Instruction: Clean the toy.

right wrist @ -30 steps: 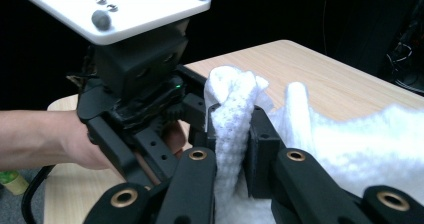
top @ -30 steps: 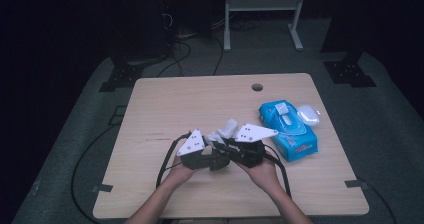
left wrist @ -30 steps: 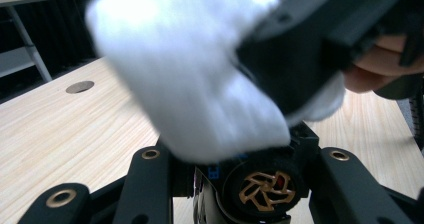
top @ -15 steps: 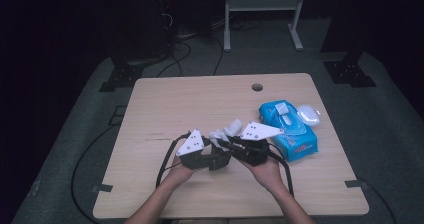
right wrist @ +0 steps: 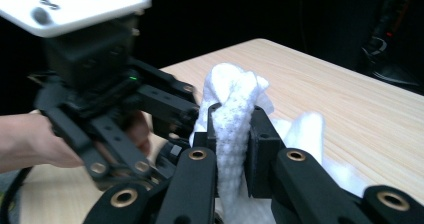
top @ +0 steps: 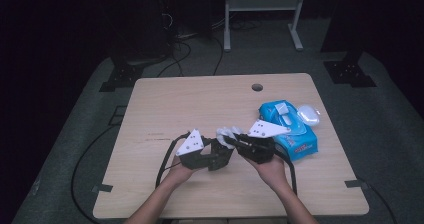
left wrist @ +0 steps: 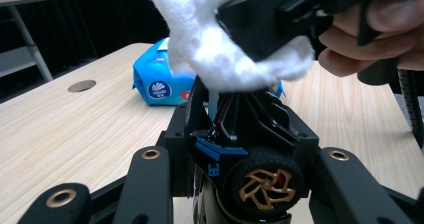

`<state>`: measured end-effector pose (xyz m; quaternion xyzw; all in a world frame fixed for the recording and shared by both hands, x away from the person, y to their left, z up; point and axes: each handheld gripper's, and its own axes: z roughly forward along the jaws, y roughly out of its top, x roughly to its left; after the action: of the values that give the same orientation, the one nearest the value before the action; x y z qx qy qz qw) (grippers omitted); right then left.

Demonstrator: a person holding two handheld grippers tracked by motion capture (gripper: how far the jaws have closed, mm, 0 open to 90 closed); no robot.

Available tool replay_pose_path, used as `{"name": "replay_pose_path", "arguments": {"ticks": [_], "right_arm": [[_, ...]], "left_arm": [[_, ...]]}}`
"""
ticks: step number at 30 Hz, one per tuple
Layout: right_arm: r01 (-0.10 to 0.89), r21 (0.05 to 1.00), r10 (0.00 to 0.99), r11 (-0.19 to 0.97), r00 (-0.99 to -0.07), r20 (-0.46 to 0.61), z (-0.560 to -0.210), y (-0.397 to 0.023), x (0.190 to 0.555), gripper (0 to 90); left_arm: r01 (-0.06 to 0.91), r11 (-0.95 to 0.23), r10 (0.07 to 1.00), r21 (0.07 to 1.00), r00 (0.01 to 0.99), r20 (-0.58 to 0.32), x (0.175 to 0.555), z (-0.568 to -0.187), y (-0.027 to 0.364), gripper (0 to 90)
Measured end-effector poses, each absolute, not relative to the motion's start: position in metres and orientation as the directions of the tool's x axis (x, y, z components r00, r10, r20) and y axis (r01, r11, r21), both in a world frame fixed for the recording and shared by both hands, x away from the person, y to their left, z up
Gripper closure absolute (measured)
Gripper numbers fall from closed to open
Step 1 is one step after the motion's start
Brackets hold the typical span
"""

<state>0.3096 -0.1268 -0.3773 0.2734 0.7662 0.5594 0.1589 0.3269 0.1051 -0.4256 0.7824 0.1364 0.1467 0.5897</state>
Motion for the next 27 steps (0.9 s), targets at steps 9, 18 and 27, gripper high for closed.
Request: {"name": "replay_pose_path", "arguments": {"ticks": [9, 18, 27], "right_arm": [[0.213, 0.947, 0.559, 0.240, -0.828, 0.045, -0.376, -0.117, 0.304, 82.5], [0.262, 0.941, 0.606, 0.213, -0.791, 0.083, -0.382, -0.133, 0.312, 82.5], [0.242, 0.944, 0.584, 0.224, -0.809, 0.069, -0.380, -0.127, 0.309, 82.5]], "left_arm": [[0.046, -0.266, 0.388, 0.963, 0.919, 0.063, 0.327, -0.426, 0.106, 58.4], [0.041, -0.268, 0.386, 0.963, 0.920, 0.068, 0.327, -0.426, 0.105, 58.3], [0.043, -0.265, 0.387, 0.963, 0.920, 0.065, 0.327, -0.426, 0.106, 58.3]]}}
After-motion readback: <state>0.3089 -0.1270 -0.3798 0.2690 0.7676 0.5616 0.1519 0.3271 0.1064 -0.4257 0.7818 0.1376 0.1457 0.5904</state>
